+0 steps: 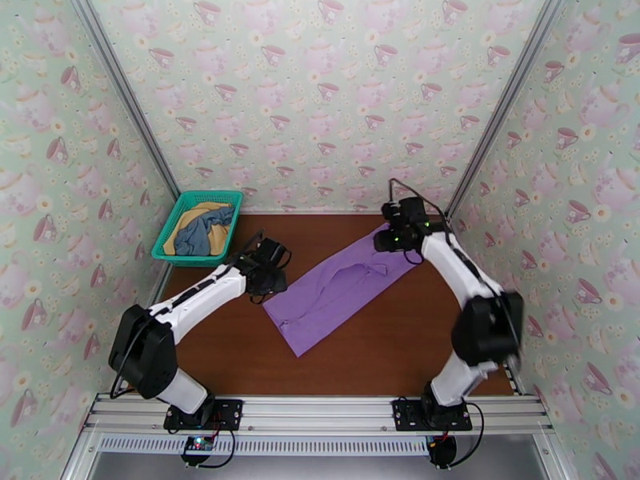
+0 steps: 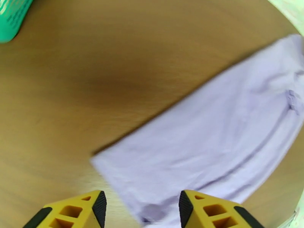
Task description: Fold and stack the mixed laundry pile
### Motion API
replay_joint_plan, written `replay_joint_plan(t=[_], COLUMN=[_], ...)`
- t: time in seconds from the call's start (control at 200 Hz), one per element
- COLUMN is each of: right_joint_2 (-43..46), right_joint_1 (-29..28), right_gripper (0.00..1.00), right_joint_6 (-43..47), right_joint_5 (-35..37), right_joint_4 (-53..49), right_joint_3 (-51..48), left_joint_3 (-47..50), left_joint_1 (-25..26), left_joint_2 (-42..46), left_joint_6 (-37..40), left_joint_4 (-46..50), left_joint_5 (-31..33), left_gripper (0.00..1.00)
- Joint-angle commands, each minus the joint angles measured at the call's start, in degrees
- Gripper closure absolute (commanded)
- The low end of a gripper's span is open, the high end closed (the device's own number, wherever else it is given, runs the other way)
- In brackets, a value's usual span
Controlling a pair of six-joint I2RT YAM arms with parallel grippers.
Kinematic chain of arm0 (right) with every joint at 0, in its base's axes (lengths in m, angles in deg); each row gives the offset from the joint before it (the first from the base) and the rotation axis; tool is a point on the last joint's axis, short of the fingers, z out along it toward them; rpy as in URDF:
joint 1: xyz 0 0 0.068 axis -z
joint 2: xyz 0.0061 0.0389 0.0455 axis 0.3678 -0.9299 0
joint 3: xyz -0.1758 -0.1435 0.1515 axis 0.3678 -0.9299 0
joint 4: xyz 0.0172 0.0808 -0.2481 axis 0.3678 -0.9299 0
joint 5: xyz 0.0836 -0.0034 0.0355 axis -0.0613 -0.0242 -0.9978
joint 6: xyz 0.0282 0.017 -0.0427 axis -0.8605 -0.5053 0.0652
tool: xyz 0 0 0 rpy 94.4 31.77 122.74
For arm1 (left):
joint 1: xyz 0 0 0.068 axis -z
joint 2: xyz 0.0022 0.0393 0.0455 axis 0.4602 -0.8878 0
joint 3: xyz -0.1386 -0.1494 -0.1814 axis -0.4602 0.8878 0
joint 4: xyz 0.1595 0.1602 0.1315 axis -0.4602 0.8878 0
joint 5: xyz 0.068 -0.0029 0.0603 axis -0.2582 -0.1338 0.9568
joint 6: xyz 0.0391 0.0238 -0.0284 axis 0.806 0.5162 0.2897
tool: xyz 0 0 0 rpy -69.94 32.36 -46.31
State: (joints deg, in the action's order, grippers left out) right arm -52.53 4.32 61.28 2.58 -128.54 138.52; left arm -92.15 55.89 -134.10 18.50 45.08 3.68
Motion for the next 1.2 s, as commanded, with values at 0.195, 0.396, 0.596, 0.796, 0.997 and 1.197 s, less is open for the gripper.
replay_joint_plan(t=[0.195, 0.396, 0.596, 0.796, 0.997, 1.197], right_joint_2=[5.56, -10.11, -23.05, -29.1, -30.63, -31.57], right_joint_1=[-34.24, -46.97, -50.66, -50.68, -50.68, -51.25], right_gripper=[0.32, 0.31, 0.3, 0.36, 0.74, 1.0], right_joint_6=[-9.91, -15.66, -18.74, -20.13, -19.76, -18.57], right_joint_5=[6.71, 9.86, 13.9, 14.48, 13.76, 6.6], right_joint_4=[-2.65, -2.04, -5.03, -7.38, -8.72, -8.31], right_joint_3=[-14.06, -9.49, -1.88, 1.4, 3.06, 6.65], left_joint_3=[7.95, 7.72, 8.56, 8.76, 10.64, 14.87], left_joint_1=[-3.44, -3.48, -3.43, -3.44, -3.52, -5.38], left_joint_2=[-6.36, -11.7, -14.3, -17.13, -18.66, -11.33], left_joint_6=[0.37, 0.94, 1.86, 3.06, 3.13, 3.44], left_joint_4=[-7.14, -11.1, -15.22, -18.49, -20.42, -15.98], left_joint_5=[-6.78, -7.25, -8.92, -11.18, -12.51, -9.25], left_gripper=[0.45, 0.48, 0.58, 0.86, 1.0, 1.0])
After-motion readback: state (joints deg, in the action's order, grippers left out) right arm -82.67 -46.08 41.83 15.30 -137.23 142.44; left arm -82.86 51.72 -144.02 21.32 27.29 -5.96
